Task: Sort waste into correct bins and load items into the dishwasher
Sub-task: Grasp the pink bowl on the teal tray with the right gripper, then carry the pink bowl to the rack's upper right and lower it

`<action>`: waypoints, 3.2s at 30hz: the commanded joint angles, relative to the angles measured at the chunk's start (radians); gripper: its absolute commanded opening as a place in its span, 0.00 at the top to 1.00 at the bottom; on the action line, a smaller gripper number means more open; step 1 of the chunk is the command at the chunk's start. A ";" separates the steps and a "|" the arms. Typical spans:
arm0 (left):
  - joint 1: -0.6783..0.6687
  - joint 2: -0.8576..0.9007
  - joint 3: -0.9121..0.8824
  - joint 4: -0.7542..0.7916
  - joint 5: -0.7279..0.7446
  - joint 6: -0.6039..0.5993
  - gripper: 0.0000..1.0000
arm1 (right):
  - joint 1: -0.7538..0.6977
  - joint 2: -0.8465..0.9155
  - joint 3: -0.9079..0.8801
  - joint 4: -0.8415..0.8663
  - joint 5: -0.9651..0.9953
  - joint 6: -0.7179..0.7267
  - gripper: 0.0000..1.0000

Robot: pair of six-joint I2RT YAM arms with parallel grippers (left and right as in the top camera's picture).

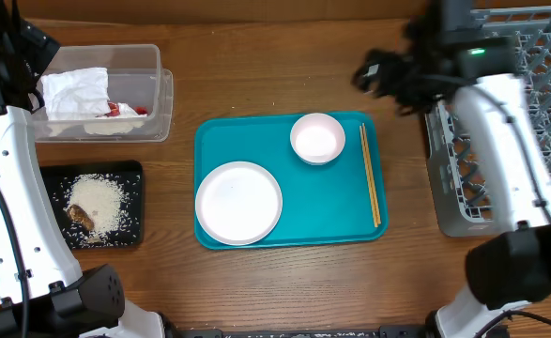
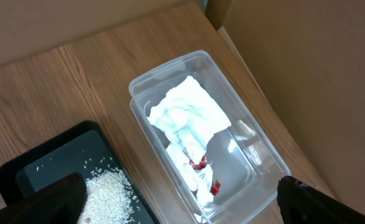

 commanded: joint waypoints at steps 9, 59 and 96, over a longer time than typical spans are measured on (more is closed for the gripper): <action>-0.001 0.005 0.002 0.000 -0.017 -0.006 0.00 | 0.318 0.061 -0.142 0.235 0.178 0.056 0.34; -0.001 0.005 0.002 0.000 -0.017 -0.006 0.00 | -0.099 0.340 0.755 -0.127 0.347 -0.026 0.96; -0.001 0.005 0.002 0.000 -0.017 -0.006 0.00 | -1.015 0.344 0.103 0.431 -0.812 0.019 0.96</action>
